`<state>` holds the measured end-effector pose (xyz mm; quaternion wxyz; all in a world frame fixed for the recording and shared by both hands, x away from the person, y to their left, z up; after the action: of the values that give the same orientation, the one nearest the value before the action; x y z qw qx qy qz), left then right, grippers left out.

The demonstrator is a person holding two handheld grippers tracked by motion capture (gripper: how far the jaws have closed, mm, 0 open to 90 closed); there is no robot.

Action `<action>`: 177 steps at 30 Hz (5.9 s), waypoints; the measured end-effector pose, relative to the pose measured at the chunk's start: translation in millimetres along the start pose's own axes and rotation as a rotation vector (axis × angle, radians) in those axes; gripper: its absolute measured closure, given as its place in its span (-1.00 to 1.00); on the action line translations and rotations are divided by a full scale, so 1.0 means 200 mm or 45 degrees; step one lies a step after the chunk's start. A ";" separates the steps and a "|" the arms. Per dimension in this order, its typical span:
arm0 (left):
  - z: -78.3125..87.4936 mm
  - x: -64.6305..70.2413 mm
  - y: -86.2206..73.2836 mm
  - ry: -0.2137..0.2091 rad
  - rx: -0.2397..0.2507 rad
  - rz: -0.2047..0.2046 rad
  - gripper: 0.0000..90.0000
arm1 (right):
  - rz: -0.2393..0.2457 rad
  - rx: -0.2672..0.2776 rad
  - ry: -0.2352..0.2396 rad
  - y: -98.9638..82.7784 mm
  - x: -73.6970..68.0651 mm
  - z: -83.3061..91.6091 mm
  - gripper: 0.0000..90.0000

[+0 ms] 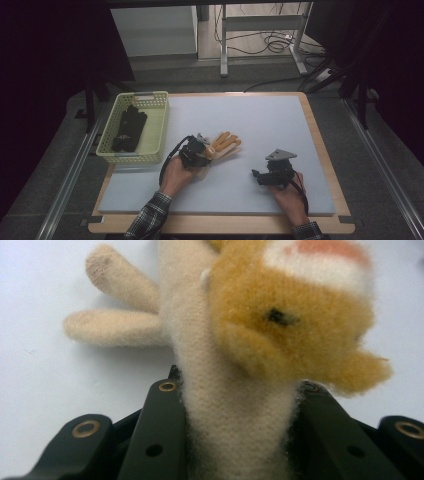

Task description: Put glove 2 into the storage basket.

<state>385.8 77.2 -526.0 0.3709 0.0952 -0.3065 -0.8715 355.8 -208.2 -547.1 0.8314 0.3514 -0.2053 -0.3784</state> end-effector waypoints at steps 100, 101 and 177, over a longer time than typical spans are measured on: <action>0.30 -1.01 -0.17 0.376 -0.169 0.669 -0.57 | 0.010 0.009 -0.006 0.00 0.00 0.00 -0.63; 0.31 -1.01 -0.17 0.369 -0.152 0.671 -0.59 | 0.011 0.010 -0.006 0.00 0.00 0.00 -0.63; 0.75 -0.70 -0.32 0.211 0.277 0.380 -0.92 | 0.019 0.008 -0.014 0.00 -0.01 0.00 -0.64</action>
<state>388.2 278.3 -454.4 0.5075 0.1598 -0.3781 -0.7576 354.5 -207.4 -547.0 0.8320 0.3503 -0.2136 -0.3734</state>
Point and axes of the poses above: each handheld gripper's, and its own axes: z roughly backward along the jaws, y roughly out of its top, x roughly to its right, the point moved 2 cm from there along -z, roughly forward along the jaws, and after that the axes turned 1 degree about x, right-handed, at the moved point
